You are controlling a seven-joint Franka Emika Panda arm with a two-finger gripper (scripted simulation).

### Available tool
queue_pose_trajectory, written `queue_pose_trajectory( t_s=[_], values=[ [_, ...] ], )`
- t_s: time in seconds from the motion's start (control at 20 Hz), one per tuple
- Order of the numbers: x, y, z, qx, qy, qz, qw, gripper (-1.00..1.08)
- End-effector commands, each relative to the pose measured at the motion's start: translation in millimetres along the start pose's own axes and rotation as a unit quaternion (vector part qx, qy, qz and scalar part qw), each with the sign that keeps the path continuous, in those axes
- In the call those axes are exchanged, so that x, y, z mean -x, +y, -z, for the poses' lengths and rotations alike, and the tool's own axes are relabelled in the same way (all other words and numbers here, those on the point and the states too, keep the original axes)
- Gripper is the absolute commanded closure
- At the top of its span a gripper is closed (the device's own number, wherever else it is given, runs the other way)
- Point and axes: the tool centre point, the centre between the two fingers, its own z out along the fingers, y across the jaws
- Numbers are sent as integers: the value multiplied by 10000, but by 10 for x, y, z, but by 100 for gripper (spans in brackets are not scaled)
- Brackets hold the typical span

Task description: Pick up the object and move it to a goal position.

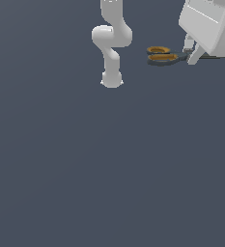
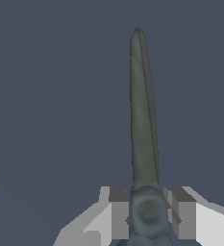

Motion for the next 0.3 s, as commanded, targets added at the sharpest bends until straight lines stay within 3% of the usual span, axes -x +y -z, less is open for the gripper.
queue_pose_trajectory(
  t_s=[0.0,0.25],
  values=[
    [-22,5,43,2,0,-3,10000,108],
    [-37,10,64,2,-1,-1,10000,108]
  ],
)
